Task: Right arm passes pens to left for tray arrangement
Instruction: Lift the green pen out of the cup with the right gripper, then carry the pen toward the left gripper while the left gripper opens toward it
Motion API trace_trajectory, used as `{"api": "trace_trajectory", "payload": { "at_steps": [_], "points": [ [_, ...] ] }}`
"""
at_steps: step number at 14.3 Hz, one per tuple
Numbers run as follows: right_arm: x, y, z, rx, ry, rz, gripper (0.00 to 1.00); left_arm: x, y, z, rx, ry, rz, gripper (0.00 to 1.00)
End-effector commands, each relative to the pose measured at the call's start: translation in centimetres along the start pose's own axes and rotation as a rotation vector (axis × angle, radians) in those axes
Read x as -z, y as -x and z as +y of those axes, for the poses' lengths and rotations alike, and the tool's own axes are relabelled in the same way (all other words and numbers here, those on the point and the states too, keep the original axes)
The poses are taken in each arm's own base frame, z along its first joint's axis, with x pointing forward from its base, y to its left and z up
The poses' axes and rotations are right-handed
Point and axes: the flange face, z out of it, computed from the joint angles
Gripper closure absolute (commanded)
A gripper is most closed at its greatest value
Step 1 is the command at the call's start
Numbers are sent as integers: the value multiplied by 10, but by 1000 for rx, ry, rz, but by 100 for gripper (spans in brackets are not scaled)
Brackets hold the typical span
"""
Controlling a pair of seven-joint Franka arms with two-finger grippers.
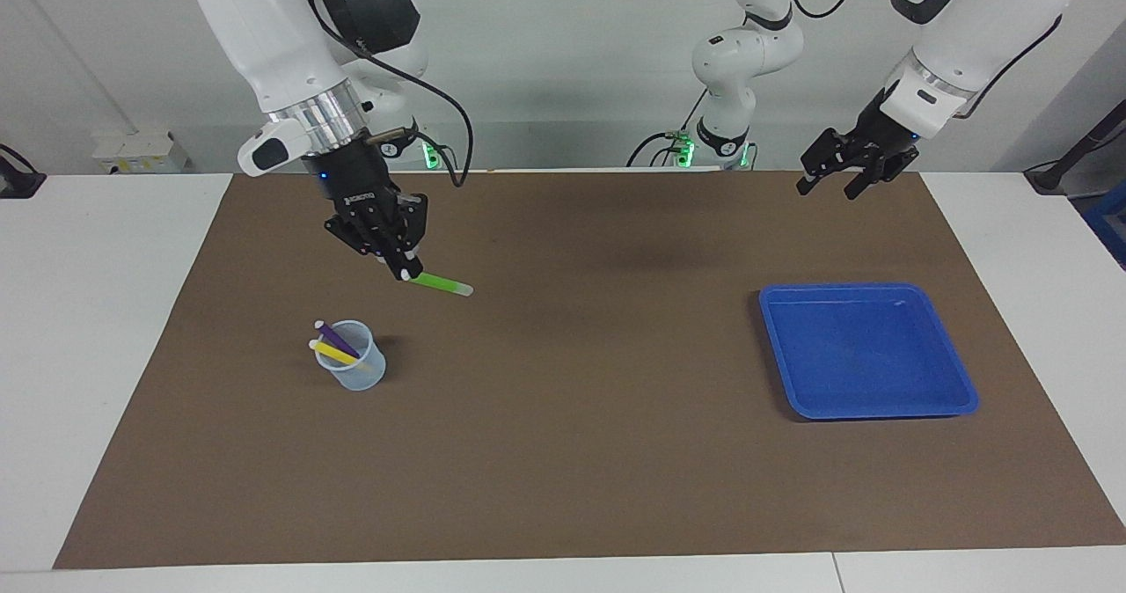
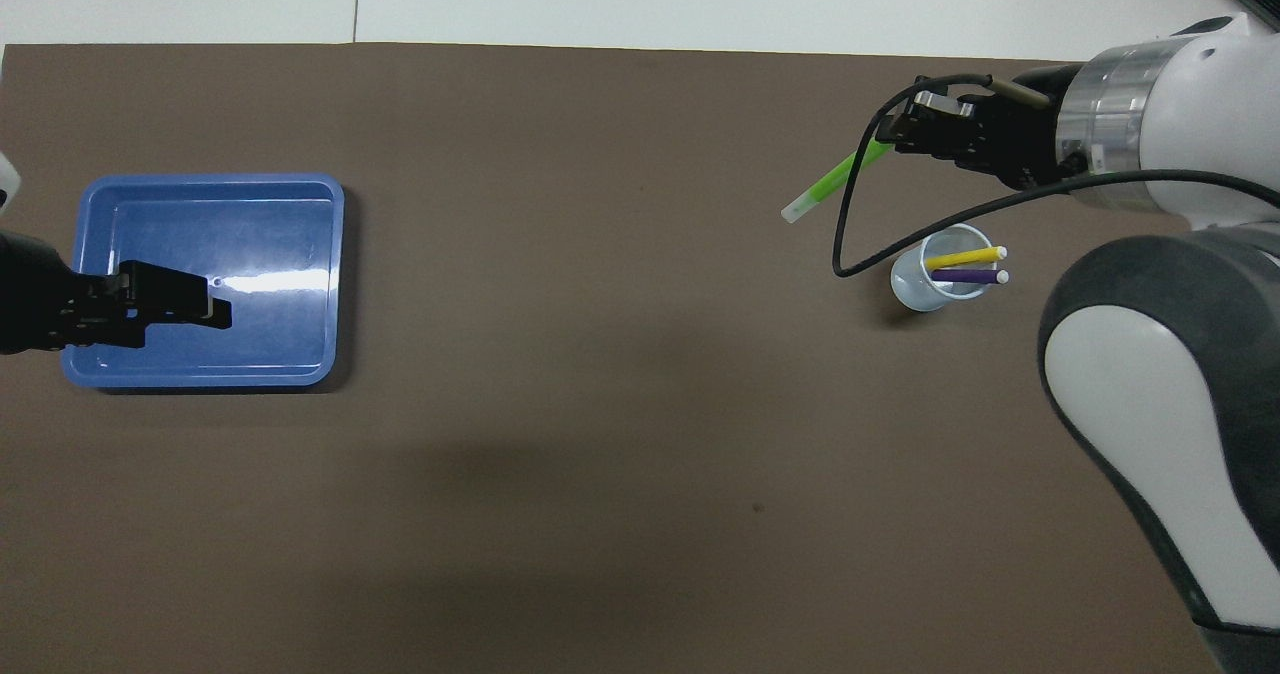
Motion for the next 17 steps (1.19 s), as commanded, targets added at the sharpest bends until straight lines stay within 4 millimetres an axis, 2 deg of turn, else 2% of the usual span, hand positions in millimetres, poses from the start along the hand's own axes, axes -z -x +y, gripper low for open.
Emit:
{"api": "trace_trajectory", "payload": {
  "at_steps": [1,3,5,7,10,13,15,17],
  "points": [
    [-10,12,-20,-171,-54,-1,100,-6,7,6,137,72,-36,9],
    [-20,29,-46,-299,-89,-5,100,-15,11,3,202,105,-60,9],
    [-35,48,-67,-411,-118,-11,100,-18,10,-14,277,169,-91,10],
    [-44,65,-84,-462,-129,-30,100,-23,15,-8,435,245,-138,11],
    [-50,80,-99,-588,-135,-58,100,-23,15,10,671,308,-183,12],
    [-64,98,-115,-720,-128,-102,100,-29,15,15,698,323,-182,13],
    [-74,106,-126,-807,-158,-109,100,-35,14,17,789,375,-219,13],
    [-87,116,-135,-851,-150,-140,100,-40,12,30,873,402,-229,13]
  ]
}}
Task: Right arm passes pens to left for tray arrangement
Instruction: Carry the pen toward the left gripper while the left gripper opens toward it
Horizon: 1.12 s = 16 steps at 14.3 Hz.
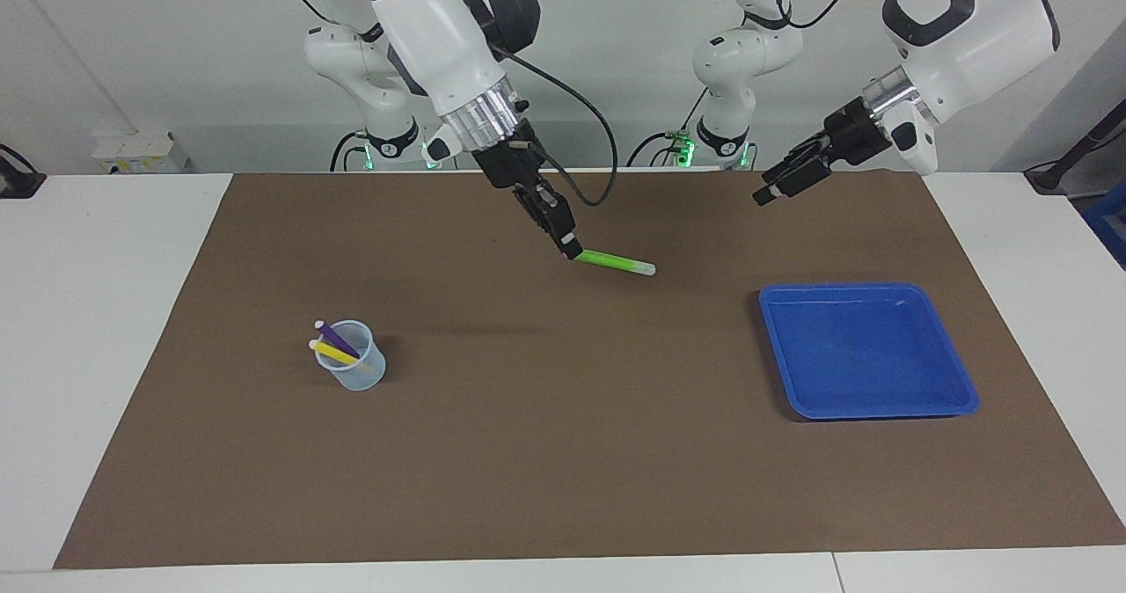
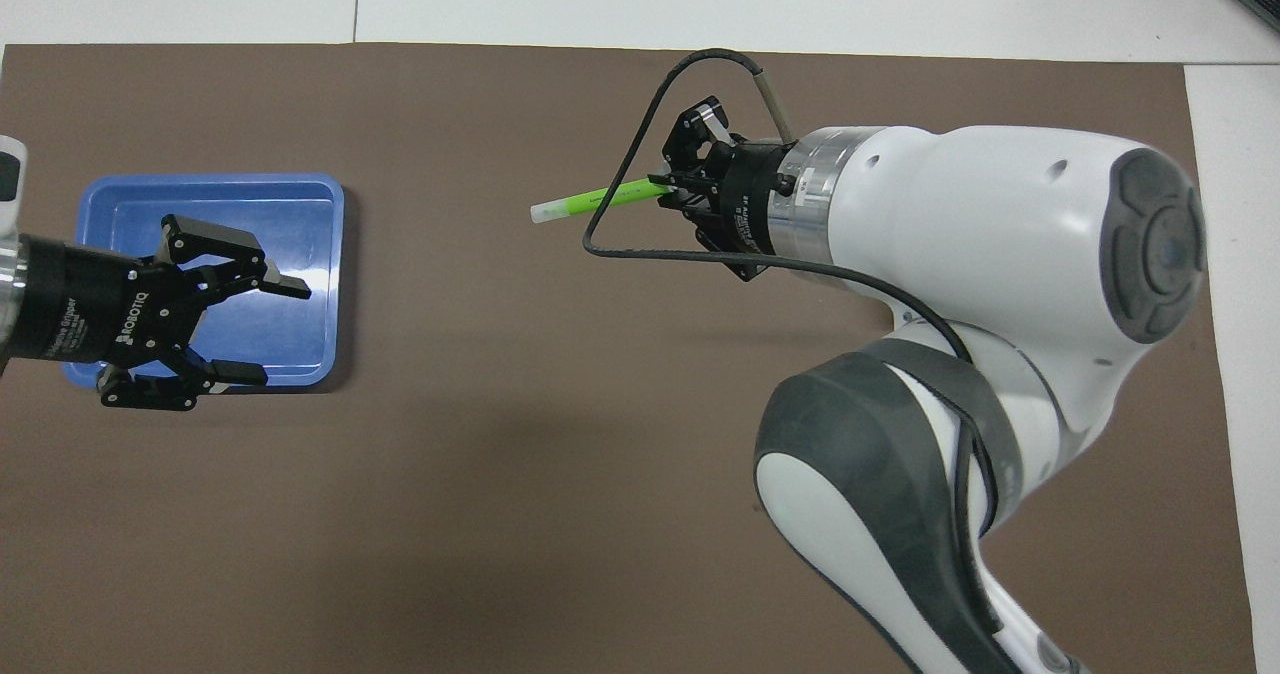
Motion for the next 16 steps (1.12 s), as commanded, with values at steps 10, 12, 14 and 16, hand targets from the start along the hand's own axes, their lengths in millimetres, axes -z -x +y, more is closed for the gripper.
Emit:
{"api": "trace_trajectory", "payload": {
  "at_steps": [10,12,14,16],
  "points": [
    [-44,41,13,-228,64,-120,100,-71,52,46,202,250,105,18],
    [-44,42,13,-229,63,-121,100,-76,50,44,204,250,111,16],
    [-44,43,13,-233,61,-122,100,-80,47,41,203,243,115,16],
    [-45,46,13,-237,57,-124,100,-84,40,39,192,254,131,16]
  ]
}}
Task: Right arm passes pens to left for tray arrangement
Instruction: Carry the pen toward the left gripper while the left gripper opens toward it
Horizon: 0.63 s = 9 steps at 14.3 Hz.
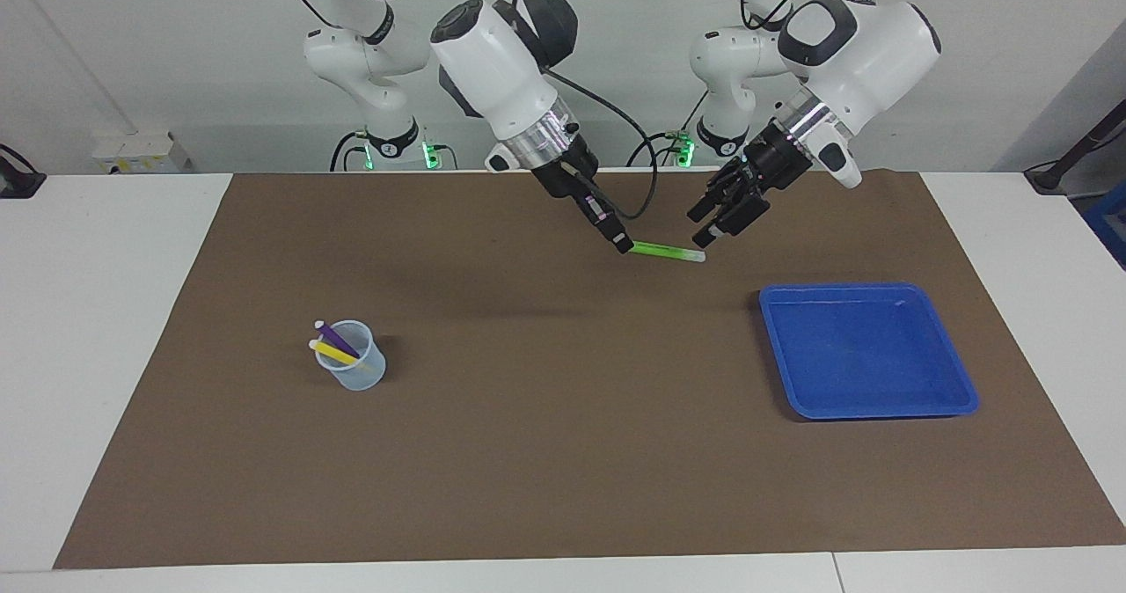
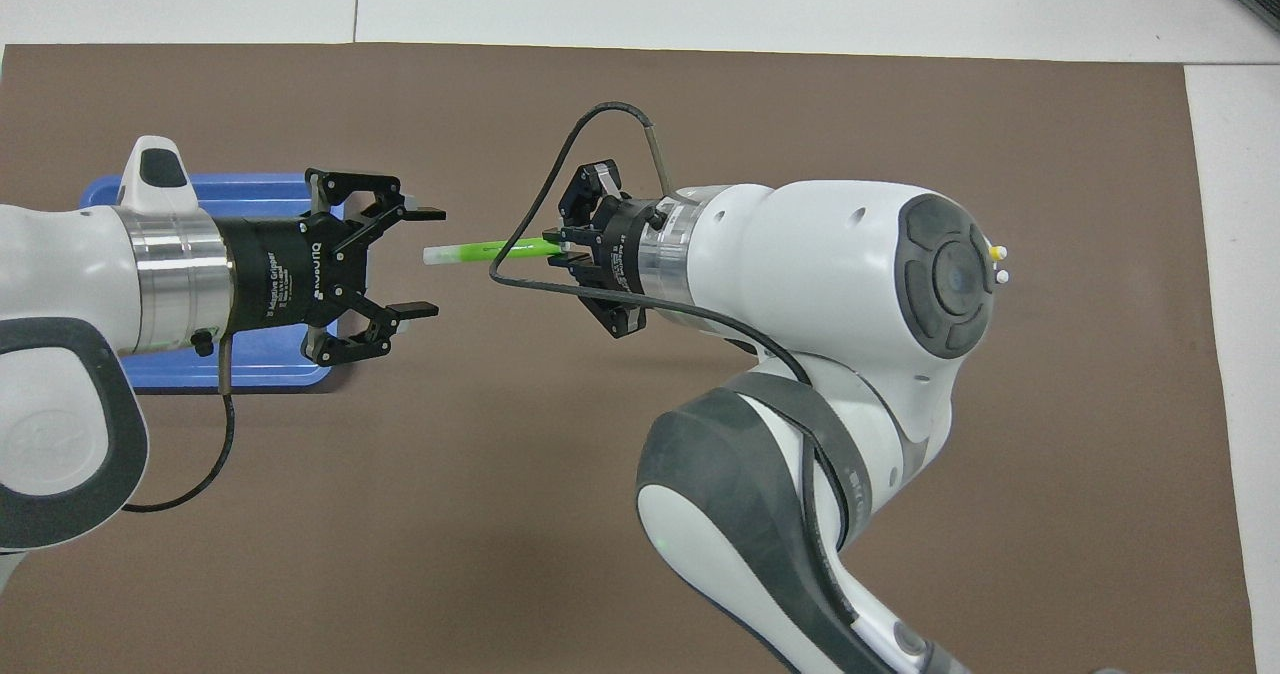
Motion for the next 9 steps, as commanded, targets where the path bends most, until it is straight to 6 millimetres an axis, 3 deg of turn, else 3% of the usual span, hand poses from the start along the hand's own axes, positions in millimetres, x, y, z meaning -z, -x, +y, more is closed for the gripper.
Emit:
{"api": "trace_trajectory", "payload": {
  "at_steps": [1,5,7,8,9],
  "points": [
    [-2,11,1,-33,-13,-27,100,-5,-4,-7,-7,40,20,16],
    [-3,21,2,-77,-32,-37,100,-21,0,-5,-19,49,25,19],
    [-1,21,0,-89,-39,-40,100,-29,1,-10,-16,43,29,31],
    [0,22,-1,-100,-60,-44,100,-29,0,-11,-16,39,28,43],
    [-1,26,0,-104,-66,-49,100,-28,0,-11,-16,37,27,44]
  ]
}}
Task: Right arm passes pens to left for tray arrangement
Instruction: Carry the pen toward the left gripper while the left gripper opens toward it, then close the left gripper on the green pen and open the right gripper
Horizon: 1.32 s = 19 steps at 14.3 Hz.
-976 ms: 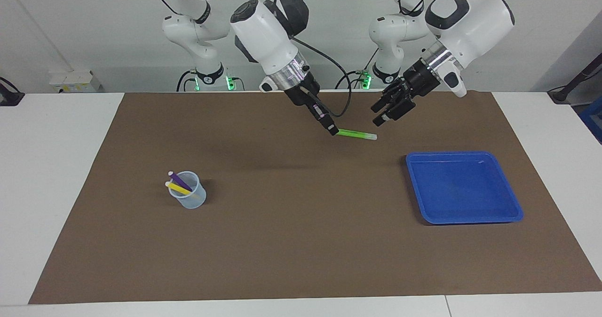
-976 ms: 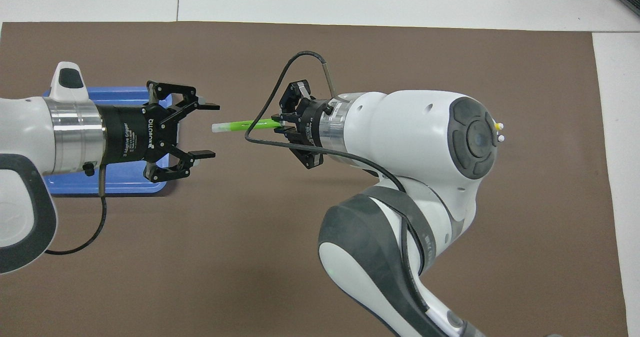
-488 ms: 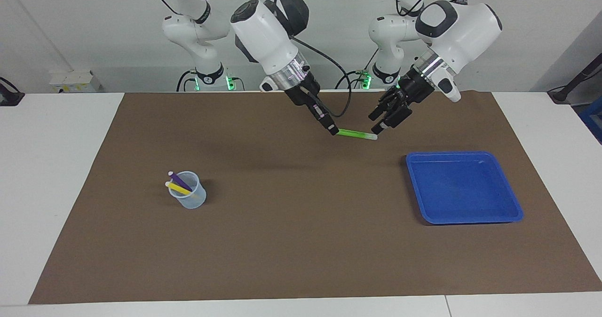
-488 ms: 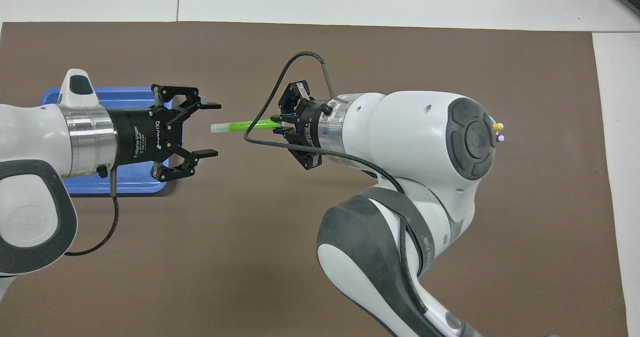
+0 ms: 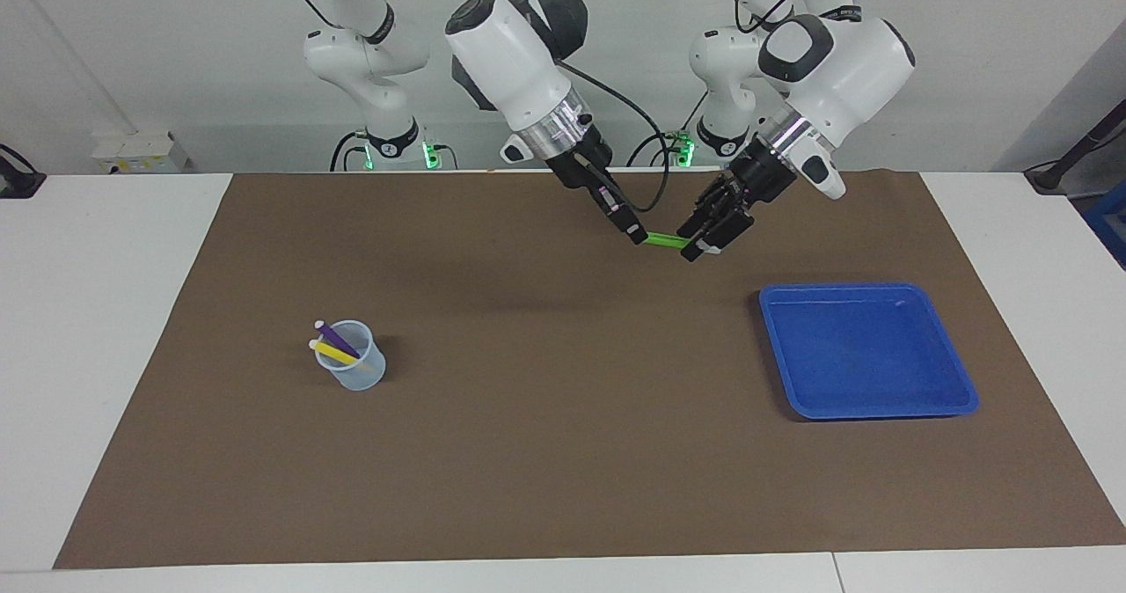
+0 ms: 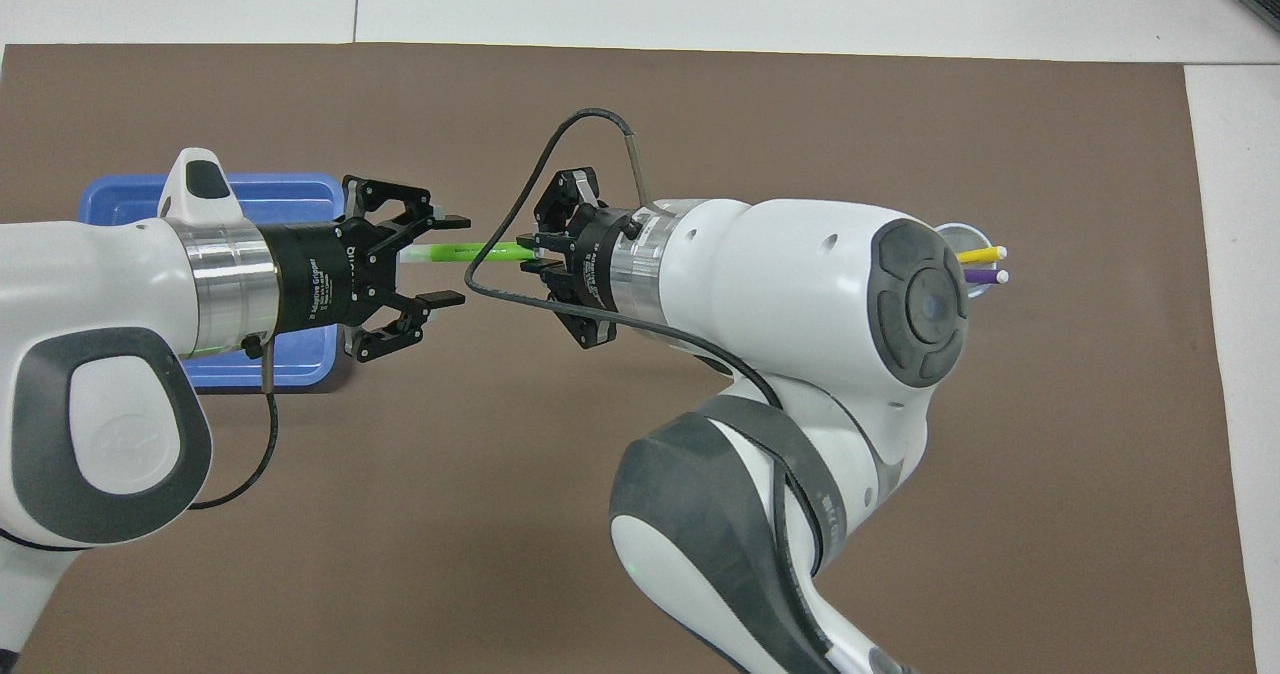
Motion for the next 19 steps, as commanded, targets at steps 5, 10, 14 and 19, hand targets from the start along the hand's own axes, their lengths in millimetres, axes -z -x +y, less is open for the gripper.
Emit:
{"api": "trace_trajectory", "payload": {
  "at_steps": [5,10,14,19],
  "points": [
    [-2,5,-1,-35,-28,-27,100,0,0,-4,-2,8,-10,42],
    [-6,-1,-1,-28,-23,-20,100,1,1,-4,-13,-7,-20,91],
    [-9,-3,1,-15,-17,-15,100,1,1,-4,-61,-7,-23,100],
    [-13,-4,2,19,-11,-10,72,1,-1,-6,-119,-26,-36,100]
  ]
}}
